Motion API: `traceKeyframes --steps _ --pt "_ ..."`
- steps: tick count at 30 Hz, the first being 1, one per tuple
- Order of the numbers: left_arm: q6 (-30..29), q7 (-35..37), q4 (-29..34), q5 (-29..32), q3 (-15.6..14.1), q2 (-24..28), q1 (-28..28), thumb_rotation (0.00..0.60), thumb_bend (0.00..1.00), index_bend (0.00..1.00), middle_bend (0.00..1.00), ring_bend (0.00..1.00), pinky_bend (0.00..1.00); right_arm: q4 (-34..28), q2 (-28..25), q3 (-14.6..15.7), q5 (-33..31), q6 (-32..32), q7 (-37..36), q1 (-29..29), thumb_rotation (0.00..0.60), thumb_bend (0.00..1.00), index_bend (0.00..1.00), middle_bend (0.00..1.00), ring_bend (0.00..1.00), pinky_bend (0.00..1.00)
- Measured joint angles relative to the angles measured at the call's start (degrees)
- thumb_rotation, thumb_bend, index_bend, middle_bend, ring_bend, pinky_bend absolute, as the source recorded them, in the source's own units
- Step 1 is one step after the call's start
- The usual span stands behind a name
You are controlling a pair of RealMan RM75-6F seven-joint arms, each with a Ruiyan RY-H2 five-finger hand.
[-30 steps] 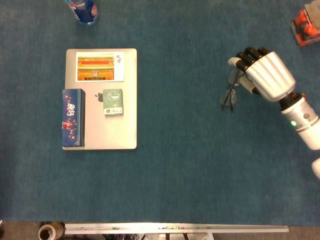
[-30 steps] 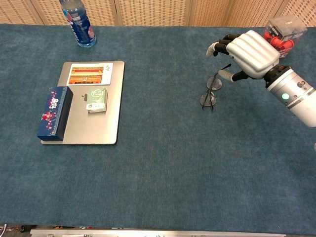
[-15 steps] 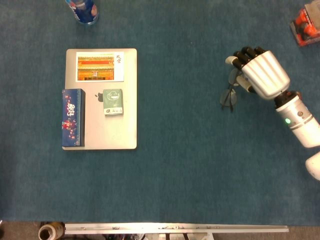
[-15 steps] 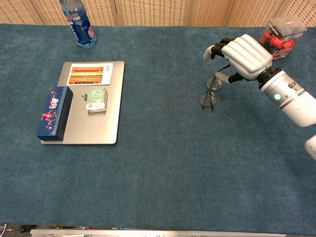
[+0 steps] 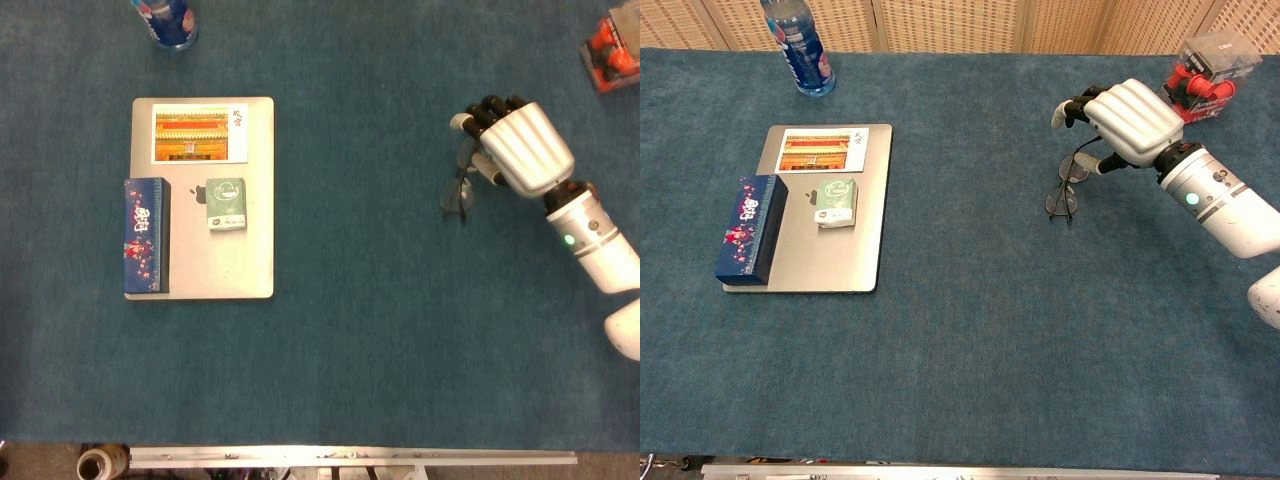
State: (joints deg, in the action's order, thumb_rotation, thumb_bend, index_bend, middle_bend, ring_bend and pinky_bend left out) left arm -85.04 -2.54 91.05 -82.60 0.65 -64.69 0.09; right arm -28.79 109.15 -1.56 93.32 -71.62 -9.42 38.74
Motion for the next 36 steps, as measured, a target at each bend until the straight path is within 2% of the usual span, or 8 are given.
traceKeyframes --steps 15,28,36 --pt "0.18 0.21 -0.36 0.1 0.01 -0.21 -0.02 0.6 0.0 0.48 0.46 0.34 0.44 2.37 0.81 0.8 -0.23 0.39 -2.31 -0.28 0.6 0.26 0.37 0.42 0.34 0.52" --pt "0.22 -0.18 -0.12 0.01 0.06 -0.22 0.08 0.6 0.0 0.48 0.46 0.34 0.44 -1.93 -1.94 1.75 0.8 -1.14 -2.8 -0.34 0.6 0.26 0.37 0.42 0.34 0.52" --pt "0.28 -0.17 -0.17 0.03 0.0 -0.23 0.06 0.6 0.0 0.48 0.46 0.34 0.44 -3.11 -1.83 0.8 0.08 -0.96 -2.08 0.11 0.6 0.26 0.37 0.42 0.34 0.52"
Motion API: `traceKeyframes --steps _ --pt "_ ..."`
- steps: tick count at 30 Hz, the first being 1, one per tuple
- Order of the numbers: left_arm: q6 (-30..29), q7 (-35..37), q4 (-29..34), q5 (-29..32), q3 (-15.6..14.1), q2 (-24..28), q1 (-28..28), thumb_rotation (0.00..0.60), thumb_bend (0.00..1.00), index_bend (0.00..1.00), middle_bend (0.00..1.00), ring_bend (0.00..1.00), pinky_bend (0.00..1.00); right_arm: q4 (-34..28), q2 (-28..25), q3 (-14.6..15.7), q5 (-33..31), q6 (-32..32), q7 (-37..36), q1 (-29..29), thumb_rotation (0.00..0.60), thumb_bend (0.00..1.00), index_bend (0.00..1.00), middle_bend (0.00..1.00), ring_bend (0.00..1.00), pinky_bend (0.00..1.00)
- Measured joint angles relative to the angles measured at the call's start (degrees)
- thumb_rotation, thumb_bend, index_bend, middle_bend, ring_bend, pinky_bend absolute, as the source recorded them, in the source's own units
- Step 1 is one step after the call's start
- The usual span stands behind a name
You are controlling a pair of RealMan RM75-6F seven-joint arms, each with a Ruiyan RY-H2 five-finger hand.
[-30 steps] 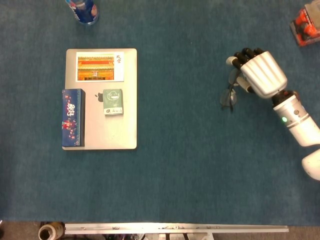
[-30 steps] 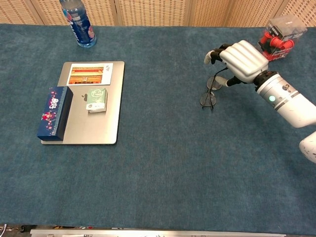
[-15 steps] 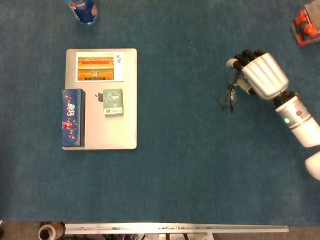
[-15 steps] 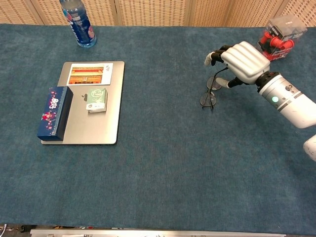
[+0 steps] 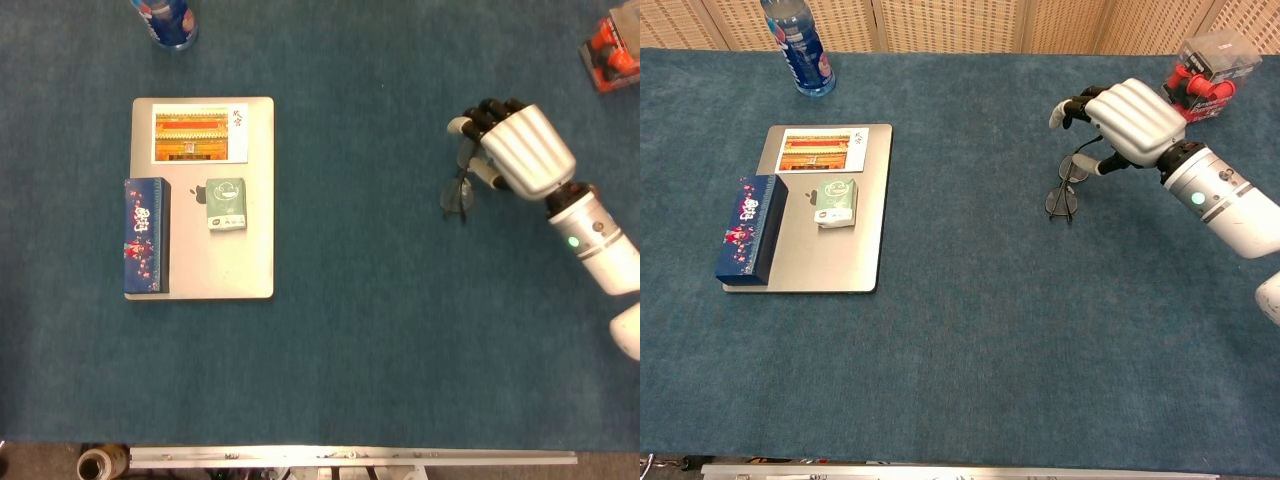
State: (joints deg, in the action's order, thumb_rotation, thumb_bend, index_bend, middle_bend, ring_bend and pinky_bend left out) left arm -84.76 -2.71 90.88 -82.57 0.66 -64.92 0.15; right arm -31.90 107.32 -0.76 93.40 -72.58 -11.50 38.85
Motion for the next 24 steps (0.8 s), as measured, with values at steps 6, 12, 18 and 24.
traceKeyframes --steps 6,12,18,24 --pt "0.01 0.39 -0.15 0.08 -0.09 0.06 -0.13 0.6 0.0 0.48 0.46 0.34 0.44 1.94 2.34 -1.13 -1.04 0.68 1.02 0.57 0.6 0.26 0.37 0.42 0.34 0.52" --pt "0.02 0.89 -0.35 0.21 -0.06 0.13 -0.24 0.6 0.0 0.48 0.46 0.34 0.44 4.2 4.45 -1.94 -1.78 1.49 1.18 1.47 0.6 0.26 0.37 0.42 0.34 0.52" --pt "0.01 1.29 -0.62 0.16 -0.09 0.16 -0.29 0.6 0.0 0.48 0.46 0.34 0.44 6.21 5.78 -2.02 -2.16 2.81 0.79 1.94 0.6 0.26 0.37 0.42 0.34 0.52" --pt "-0.03 1.3 -0.61 0.13 -0.09 0.18 -0.34 0.6 0.0 0.48 0.46 0.34 0.44 8.0 6.76 -1.73 -2.33 3.69 0.17 1.96 0.6 0.26 0.37 0.42 0.34 0.52"
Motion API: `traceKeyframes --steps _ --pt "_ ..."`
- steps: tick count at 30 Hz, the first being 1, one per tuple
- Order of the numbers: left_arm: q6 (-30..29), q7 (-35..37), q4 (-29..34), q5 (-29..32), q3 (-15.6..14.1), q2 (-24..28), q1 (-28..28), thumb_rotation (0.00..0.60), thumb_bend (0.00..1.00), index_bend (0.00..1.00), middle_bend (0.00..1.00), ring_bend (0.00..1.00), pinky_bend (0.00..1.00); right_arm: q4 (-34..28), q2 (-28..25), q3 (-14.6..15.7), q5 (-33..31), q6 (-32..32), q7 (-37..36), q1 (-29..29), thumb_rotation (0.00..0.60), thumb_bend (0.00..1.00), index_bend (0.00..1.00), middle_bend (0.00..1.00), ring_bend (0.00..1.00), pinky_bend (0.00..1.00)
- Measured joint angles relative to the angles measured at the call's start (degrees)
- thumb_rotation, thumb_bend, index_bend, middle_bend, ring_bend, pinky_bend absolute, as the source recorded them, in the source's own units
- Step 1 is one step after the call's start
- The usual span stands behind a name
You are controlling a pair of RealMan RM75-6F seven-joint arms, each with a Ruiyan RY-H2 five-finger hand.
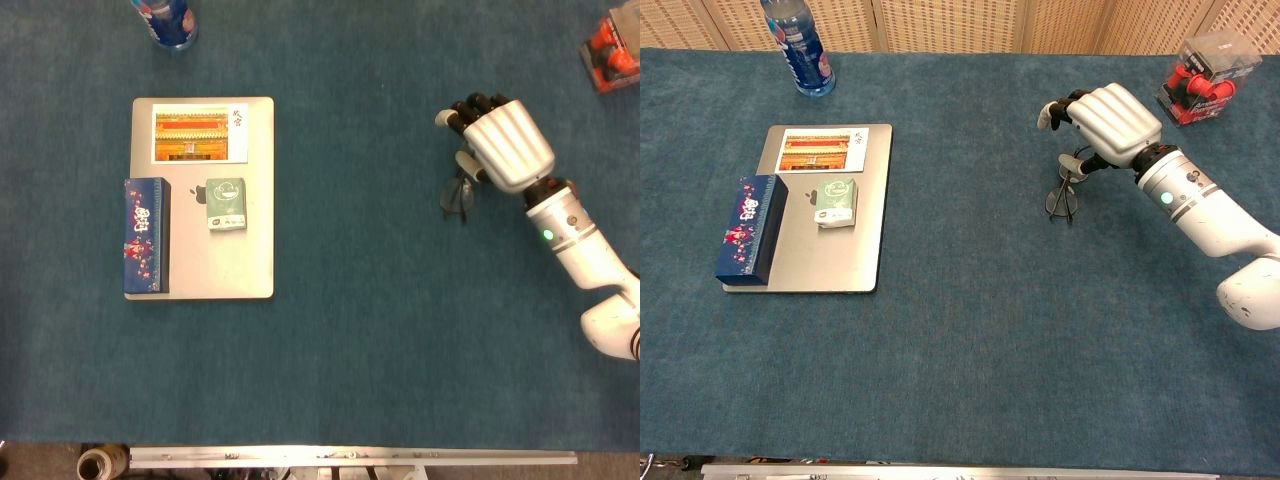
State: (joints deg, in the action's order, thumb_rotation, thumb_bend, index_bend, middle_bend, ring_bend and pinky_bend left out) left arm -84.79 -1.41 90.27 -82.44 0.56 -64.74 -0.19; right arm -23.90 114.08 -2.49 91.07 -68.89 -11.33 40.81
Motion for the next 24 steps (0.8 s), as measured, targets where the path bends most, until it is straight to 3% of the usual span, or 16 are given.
traceKeyframes --steps 24 --pt "0.09 0.45 -0.47 0.18 -0.15 -0.31 -0.29 0.6 0.0 0.48 0.46 0.34 0.44 4.68 3.06 0.35 -1.03 3.39 -1.23 0.16 0.6 0.26 0.37 0.42 0.34 0.52"
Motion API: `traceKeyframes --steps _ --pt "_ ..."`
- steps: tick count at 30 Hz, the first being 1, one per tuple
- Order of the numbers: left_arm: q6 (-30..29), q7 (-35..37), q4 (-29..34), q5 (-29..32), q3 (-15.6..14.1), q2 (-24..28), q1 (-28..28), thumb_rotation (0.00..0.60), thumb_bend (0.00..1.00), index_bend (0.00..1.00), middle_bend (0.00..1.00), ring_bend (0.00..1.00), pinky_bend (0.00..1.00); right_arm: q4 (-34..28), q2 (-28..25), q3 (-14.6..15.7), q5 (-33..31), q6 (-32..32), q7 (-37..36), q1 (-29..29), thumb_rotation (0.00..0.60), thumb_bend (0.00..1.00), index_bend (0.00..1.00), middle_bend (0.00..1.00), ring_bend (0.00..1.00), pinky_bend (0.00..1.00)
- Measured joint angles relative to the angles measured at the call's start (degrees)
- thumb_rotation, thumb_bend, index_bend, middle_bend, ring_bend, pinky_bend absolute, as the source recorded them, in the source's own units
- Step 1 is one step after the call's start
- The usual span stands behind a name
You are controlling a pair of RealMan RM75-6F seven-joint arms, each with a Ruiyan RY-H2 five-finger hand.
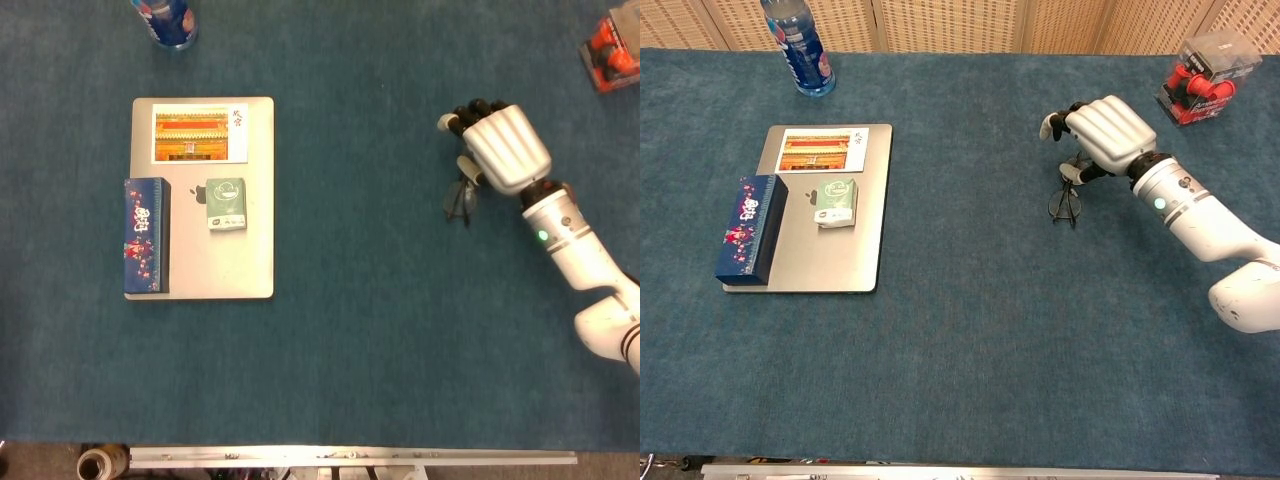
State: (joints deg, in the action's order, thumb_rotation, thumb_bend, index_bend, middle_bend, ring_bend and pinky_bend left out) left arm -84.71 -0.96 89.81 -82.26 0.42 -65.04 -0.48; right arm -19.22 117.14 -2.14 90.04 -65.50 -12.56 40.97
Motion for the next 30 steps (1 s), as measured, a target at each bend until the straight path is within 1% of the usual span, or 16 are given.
traceKeyframes --steps 6,11,16,19,23,26,29,30 --pt "0.0 0.17 -0.11 0.06 0.03 0.01 -0.05 0.6 0.0 0.48 0.46 0.34 0.45 0.48 0.27 0.09 -0.07 0.01 -0.35 0.0 0.6 0.26 0.37 0.42 0.34 0.52" --pt "-0.01 0.2 -0.12 -0.06 0.09 0.04 0.01 0.6 0.0 0.48 0.46 0.34 0.45 0.1 -0.14 0.1 0.06 -1.34 -0.52 -0.07 0.6 0.26 0.37 0.42 0.34 0.52" --pt "0.02 -0.3 0.24 -0.28 0.13 0.15 0.18 0.6 0.0 0.48 0.46 0.34 0.45 -1.8 -1.86 -0.01 0.3 -4.29 -0.26 -0.41 0.6 0.26 0.37 0.42 0.34 0.52" --pt "0.06 -0.82 0.63 -0.53 0.19 0.32 0.4 0.6 0.0 0.48 0.46 0.34 0.45 -4.02 -3.63 -0.05 0.5 -6.32 0.44 -0.87 0.6 0.26 0.37 0.42 0.34 0.52" --pt "0.11 -1.97 1.62 -0.94 0.43 0.78 0.93 0.6 0.0 0.48 0.46 0.34 0.45 -8.88 -7.18 -0.19 0.7 -8.77 2.03 -1.69 0.6 0.26 0.37 0.42 0.34 0.52" --pt "0.29 -2.97 2.51 -1.3 0.78 1.08 1.63 0.6 0.0 0.48 0.46 0.34 0.45 -14.79 -11.14 -0.44 0.69 -10.38 4.21 -2.5 0.6 0.26 0.37 0.42 0.34 0.52" --pt "0.79 -3.85 2.99 -1.61 1.05 1.22 2.38 0.6 0.0 0.48 0.46 0.34 0.45 -22.95 -16.11 -0.76 0.44 -11.65 7.3 -3.59 0.6 0.26 0.37 0.42 0.34 0.52" --pt "0.94 -4.1 3.08 -1.7 1.1 1.25 2.57 0.6 0.0 0.48 0.46 0.34 0.45 -26.7 -18.3 -0.88 0.28 -12.1 8.72 -4.09 0.6 0.26 0.37 0.42 0.34 0.52"
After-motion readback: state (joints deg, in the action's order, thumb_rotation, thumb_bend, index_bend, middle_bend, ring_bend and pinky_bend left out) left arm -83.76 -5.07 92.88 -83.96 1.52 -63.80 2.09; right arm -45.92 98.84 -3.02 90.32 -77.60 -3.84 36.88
